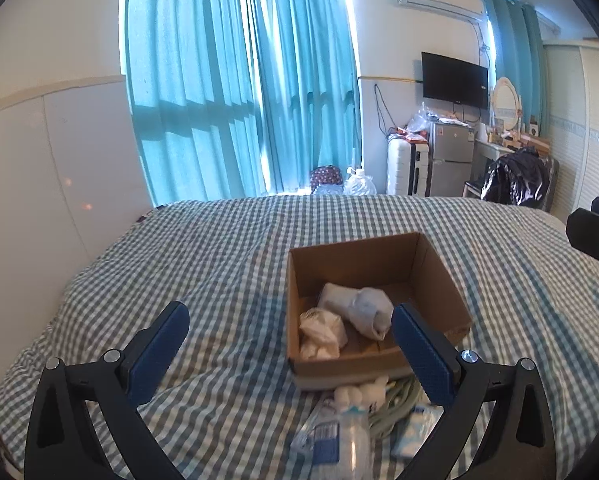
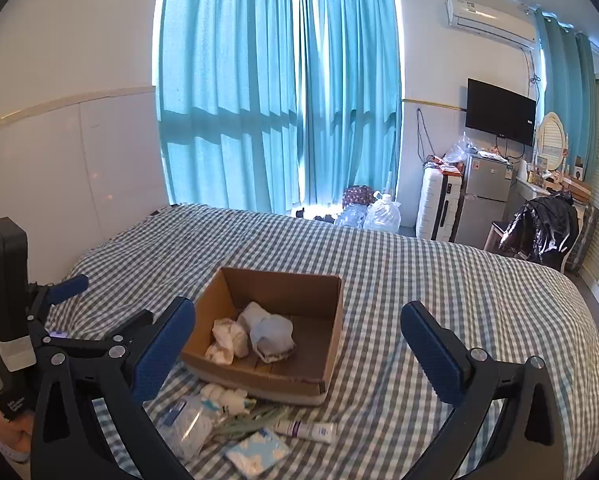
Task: Organize objects
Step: 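Grasp the clear floss tub with the left tool while the right tool grasps the tissue pack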
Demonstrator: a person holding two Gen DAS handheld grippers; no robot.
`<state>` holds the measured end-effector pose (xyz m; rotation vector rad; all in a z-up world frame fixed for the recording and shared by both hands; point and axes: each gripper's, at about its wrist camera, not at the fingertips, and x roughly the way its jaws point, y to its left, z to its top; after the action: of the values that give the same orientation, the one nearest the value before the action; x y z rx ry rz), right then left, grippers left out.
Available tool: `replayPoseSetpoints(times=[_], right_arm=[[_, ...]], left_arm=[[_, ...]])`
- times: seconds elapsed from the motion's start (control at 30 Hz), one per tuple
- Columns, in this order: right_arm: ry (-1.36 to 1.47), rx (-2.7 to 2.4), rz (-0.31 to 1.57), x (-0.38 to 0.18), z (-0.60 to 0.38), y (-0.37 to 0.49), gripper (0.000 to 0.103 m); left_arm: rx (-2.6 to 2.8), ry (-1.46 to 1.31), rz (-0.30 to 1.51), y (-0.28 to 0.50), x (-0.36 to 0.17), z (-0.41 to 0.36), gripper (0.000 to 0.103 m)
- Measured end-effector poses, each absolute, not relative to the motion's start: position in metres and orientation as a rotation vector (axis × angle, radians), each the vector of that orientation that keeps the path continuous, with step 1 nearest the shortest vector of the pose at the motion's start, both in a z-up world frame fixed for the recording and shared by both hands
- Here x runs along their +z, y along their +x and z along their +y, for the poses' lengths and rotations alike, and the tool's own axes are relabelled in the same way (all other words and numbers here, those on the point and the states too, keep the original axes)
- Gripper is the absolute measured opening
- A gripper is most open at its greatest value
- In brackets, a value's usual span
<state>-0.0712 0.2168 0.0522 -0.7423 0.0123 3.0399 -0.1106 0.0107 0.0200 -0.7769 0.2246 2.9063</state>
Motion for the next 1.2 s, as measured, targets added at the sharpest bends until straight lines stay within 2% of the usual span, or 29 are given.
replayPoseSetpoints(times=[0.33,0.67,0.9,1.0,1.07,1.13,1.2], right_arm=[[-0.800,3.008,0.023,0.019,0.211,-0.043,0.103],[-1.009,2.926,0.035,-0.065,0.205,-0.061,0.103],[-1.143,2.873,0.041,-0.119,0.210,-0.080,0.103],[-1.187,2.856,0.041,-0.138,0.211,-0.086,0.103],[-1.208,2.844,0.050,-0.147,0.213,-0.089,0.103],[-1.231,2.833,0.057,-0.155,0.215,-0.093,0.103],[-1.255,2.823,0.058,-0.162,0.215,-0.095,0.103]], left_arm=[[2.924,-0.879,0.164,-0.077,-0.011,-0.005,0.103],[2.849,-1.101,0.135,-0.077,-0.109,0.010,0.103],[2.793,-1.161,0.157,-0.084,-0.146,0.023,0.103],[2.773,-1.171,0.113,-0.089,-0.154,0.021,0.103],[2.732,-1.202,0.083,-0.094,-0.162,0.021,0.095],[2.684,-1.231,0.063,-0.098,-0.169,0.022,0.067],[2.636,-1.258,0.044,-0.103,-0.173,0.022,0.065]])
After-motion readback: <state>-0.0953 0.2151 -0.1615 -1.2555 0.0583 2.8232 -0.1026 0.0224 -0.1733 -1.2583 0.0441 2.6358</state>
